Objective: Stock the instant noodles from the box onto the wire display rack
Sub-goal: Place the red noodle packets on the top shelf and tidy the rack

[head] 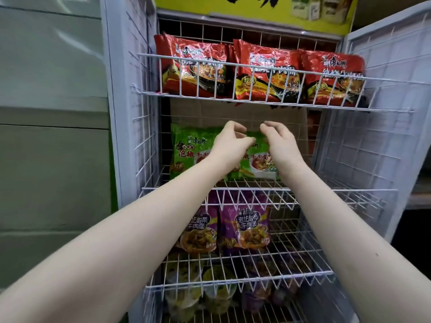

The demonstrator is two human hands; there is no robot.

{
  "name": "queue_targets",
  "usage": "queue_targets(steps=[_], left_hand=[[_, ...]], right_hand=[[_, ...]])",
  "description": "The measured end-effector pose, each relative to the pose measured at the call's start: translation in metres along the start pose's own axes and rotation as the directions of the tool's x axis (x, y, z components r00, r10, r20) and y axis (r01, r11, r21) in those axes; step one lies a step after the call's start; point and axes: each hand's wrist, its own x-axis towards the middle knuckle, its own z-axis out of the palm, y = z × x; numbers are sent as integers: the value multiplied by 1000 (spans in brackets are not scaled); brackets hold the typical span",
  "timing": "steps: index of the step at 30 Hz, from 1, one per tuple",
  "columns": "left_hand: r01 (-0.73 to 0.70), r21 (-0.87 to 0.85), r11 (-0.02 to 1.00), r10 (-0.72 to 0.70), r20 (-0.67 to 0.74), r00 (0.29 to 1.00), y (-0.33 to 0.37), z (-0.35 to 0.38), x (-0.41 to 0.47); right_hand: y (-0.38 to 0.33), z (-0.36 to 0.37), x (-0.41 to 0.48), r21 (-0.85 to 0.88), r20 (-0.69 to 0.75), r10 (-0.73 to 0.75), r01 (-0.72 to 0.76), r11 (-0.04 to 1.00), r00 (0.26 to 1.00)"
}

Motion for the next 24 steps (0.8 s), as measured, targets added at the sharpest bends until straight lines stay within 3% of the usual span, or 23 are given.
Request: queue_targets(steps=[7,11,14,18,24], left_hand=[[-87,-182,979,89,3,996,-1,-11,-51],[-120,-199,973,120,-14,993,-16,-19,-78],[-123,-109,986,124,4,992,-37,-22,-97],[-39,-23,999,42,123,992,-75,-21,-117],[171,61,983,-175,66,982,-137,-19,-134]], right_hand=[[2,8,-57,182,42,-41,33,983,998],[21,11,-87,270,21,-67,59,961,997],[40,11,-107,276,3,-29,27,961,1000],[65,14,-125,281,15,59,-60,958,998],[118,35,-135,195,52,206,-212,957,977]])
